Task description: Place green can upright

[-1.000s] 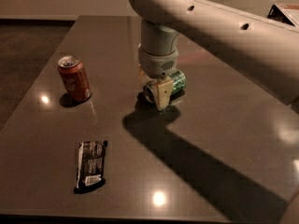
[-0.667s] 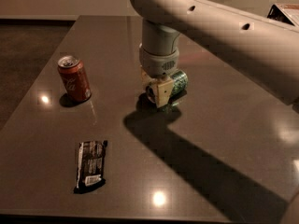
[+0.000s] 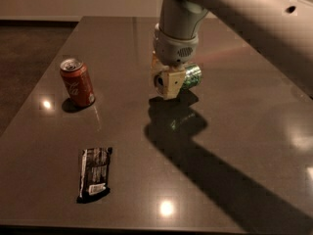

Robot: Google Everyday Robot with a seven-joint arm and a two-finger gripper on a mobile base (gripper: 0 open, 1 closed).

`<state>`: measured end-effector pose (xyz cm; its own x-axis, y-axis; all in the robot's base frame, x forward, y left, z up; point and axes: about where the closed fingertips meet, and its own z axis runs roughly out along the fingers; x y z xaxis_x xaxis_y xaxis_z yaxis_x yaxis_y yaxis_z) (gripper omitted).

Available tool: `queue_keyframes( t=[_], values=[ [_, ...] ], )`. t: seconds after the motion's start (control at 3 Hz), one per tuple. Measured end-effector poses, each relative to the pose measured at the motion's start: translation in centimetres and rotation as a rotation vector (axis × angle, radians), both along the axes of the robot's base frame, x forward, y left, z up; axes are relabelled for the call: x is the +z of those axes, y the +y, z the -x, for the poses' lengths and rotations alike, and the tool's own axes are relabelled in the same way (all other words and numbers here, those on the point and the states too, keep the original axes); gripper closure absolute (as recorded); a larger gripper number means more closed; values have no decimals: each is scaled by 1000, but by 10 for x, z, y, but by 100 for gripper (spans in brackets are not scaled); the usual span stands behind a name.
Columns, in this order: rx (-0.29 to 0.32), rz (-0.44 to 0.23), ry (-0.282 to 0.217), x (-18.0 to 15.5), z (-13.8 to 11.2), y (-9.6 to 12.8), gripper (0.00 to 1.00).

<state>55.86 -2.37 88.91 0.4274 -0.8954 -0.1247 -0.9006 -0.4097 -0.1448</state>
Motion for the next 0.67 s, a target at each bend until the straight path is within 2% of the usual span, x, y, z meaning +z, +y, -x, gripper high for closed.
queue_keyframes(
  t=[0.33, 0.67],
  values=[
    [-63, -152, 38, 29, -1, 4, 100],
    [-117, -320, 102, 52, 1, 10, 100]
  ],
)
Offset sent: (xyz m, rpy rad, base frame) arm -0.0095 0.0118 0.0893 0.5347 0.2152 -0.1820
